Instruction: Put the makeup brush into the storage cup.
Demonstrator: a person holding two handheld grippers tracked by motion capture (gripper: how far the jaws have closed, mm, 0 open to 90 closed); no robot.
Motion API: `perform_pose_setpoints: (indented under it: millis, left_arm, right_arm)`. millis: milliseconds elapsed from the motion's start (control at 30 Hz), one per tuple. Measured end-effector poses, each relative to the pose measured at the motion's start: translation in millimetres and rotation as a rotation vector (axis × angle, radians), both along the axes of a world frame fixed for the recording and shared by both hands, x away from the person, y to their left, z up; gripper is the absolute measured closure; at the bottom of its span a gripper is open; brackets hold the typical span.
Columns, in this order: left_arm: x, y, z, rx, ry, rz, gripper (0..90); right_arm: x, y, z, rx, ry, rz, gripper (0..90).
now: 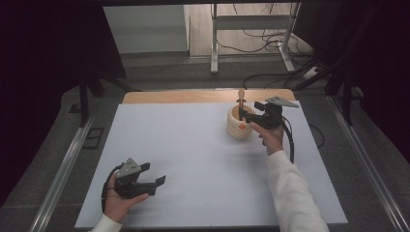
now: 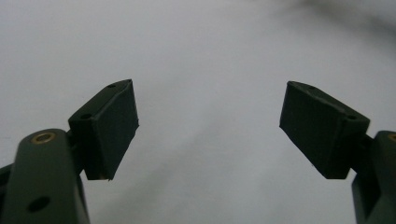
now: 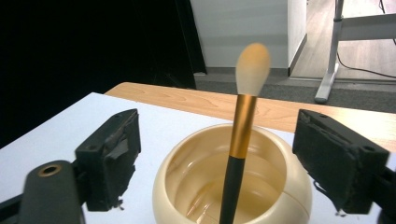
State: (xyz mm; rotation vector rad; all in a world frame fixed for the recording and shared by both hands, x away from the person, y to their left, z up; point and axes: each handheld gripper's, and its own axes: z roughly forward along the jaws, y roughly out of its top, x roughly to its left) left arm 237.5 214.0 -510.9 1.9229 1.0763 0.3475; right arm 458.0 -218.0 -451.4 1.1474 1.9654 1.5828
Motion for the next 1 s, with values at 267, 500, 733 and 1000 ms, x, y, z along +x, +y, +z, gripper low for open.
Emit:
perform_pose_setpoints:
  millis: [267, 500, 733, 1000]
  left_arm:
    - [-0.3, -0.4, 0.4, 0.001, 0.000, 0.001, 20.0]
    - [-0.3, 0.7, 1.1, -0.006, 0.000, 0.004, 20.0]
    - [-0.6, 0.6, 1.9, -0.010, -0.001, 0.004, 19.9]
    - [-0.1, 0.8, 2.5, -0.014, 0.000, 0.005, 19.9]
  right_arm:
    - [-4.7, -3.6, 6.6, -0.008, 0.006, 0.023, 10.9]
    - [-7.8, -3.3, 8.7, -0.026, 0.012, 0.043, 10.5]
    - [-18.4, -3.7, 11.1, -0.057, 0.019, 0.070, 9.4]
    - [-36.1, -12.7, 15.0, -0.050, 0.001, 0.090, 8.9]
